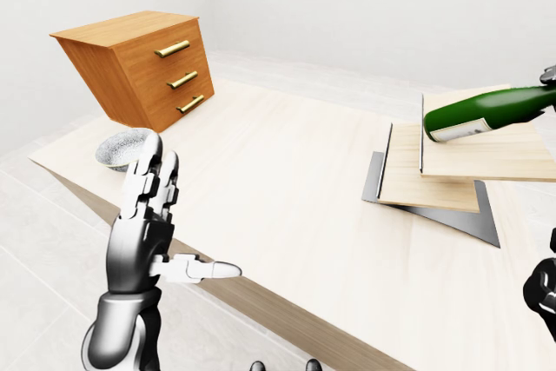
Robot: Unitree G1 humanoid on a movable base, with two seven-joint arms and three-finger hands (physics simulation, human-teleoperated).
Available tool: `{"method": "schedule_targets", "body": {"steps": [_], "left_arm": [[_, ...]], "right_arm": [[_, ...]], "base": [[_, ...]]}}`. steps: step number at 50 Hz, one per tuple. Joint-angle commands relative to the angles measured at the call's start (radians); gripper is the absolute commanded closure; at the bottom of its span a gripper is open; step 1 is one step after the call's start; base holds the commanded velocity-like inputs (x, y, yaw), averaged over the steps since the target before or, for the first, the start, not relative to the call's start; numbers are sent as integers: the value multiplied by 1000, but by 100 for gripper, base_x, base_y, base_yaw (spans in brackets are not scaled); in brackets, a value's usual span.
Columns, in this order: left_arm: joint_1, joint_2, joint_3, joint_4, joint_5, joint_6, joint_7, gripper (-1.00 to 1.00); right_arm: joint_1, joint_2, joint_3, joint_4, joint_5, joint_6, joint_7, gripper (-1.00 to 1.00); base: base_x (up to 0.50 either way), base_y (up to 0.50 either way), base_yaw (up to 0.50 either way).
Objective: Put the wine bottle on the wine rack.
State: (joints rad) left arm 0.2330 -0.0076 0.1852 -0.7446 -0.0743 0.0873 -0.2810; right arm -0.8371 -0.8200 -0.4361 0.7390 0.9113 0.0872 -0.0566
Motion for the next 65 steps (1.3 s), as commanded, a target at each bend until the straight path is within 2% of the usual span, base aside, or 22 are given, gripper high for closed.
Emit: {"method": "schedule_targets", "body": {"steps": [1,11,26,48,49,53,54,55,63,64,65], "left_arm": [[-1,0,7,-15,-3,0,-1,-100],[-3,-1,6,-18,-2,0,-1,-100],[7,-5,4,-5,2,0,-5,-100],[12,-6,2,-4,9,0,-5,-100],[12,-7,3,-3,9,0,-5,-100],[10,-7,4,0,8,0,-5,-100],[10,-7,4,0,8,0,-5,-100],[9,-6,2,3,9,0,-5,-100],[10,-5,3,13,10,0,-7,-100],[11,-5,4,13,9,0,-7,-100],[11,-6,6,13,8,0,-7,-100]], "right_arm": [[14,35,36,77,19,0,13,100],[7,57,46,127,1,0,39,100],[61,36,10,207,11,0,54,100],[93,23,15,273,18,0,63,99],[93,22,15,274,18,0,65,98],[98,20,12,271,22,0,64,71],[98,20,11,270,22,0,64,71],[102,20,11,267,23,0,61,62],[121,22,10,247,24,0,52,51],[123,22,12,248,23,0,55,40],[123,22,11,249,21,0,53,11]], "base": [[0,0,0],[0,0,0],[0,0,0],[0,0,0],[0,0,0],[0,0,0],[0,0,0],[0,0,0],[0,0,0],[0,0,0],[0,0,0]]}}
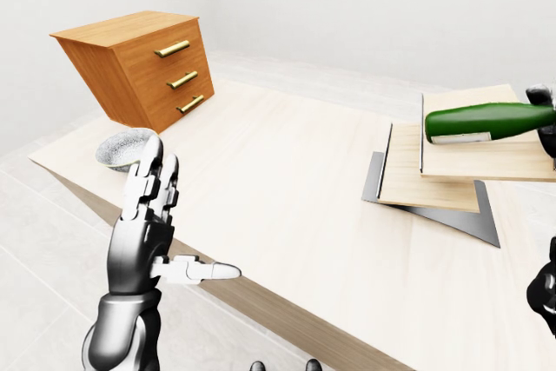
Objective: Put the wine bottle on the wine rack.
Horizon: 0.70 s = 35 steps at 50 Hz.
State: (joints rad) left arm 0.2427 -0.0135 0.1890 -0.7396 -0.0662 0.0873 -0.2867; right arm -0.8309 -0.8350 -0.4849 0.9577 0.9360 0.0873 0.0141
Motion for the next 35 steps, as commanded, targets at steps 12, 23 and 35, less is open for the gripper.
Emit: {"method": "schedule_targets", "body": {"steps": [12,23,35], "left_arm": [[3,-1,-8,13,7,0,1,-100],[5,0,-11,2,7,0,3,-100],[10,-2,-10,6,7,0,1,-100]], "right_arm": [[132,29,50,19,2,0,-24,-31],[124,20,53,45,-8,0,-14,-100],[137,16,48,32,-9,0,-40,-100]], "base": [[0,0,0],[0,0,0],[0,0,0]]}}
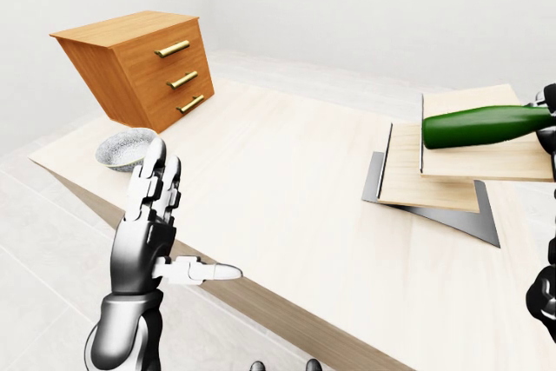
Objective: Put the wine bottle on the wine rack.
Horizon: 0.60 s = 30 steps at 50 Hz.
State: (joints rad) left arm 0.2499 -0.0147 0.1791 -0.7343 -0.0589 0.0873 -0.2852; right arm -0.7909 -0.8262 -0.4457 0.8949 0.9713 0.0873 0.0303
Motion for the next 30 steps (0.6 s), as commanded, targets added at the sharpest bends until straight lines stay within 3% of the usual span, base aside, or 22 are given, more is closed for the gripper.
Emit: {"method": "schedule_targets", "body": {"steps": [1,30], "left_arm": [[2,-1,0,3,0,0,-1,-100],[-2,1,9,27,-8,0,-5,-100]], "right_arm": [[98,8,10,101,-48,0,-60,-100],[154,5,19,173,-135,0,-66,-100]], "base": [[0,0,0],[0,0,0]]}}
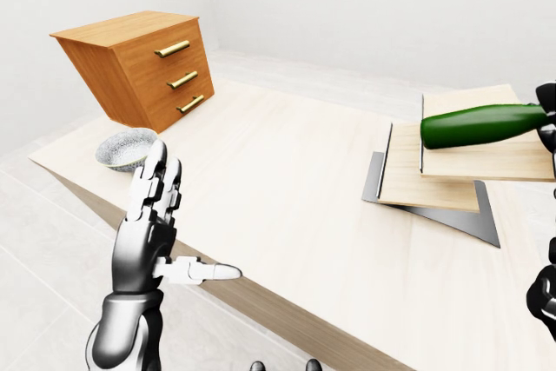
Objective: Put the wine bottle on the wine rack.
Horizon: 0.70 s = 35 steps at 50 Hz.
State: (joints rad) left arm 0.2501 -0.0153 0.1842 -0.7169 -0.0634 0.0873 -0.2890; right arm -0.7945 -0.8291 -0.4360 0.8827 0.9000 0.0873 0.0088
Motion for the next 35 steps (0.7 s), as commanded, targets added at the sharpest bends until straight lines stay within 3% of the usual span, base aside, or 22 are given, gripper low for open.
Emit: {"method": "schedule_targets", "body": {"steps": [1,35], "left_arm": [[-3,2,4,8,-4,0,-1,-100],[1,2,-12,8,4,0,4,-100]], "right_arm": [[160,9,12,188,-71,0,-46,-100],[343,-36,-75,183,-18,0,78,-100]], "base": [[0,0,0],[0,0,0]]}}
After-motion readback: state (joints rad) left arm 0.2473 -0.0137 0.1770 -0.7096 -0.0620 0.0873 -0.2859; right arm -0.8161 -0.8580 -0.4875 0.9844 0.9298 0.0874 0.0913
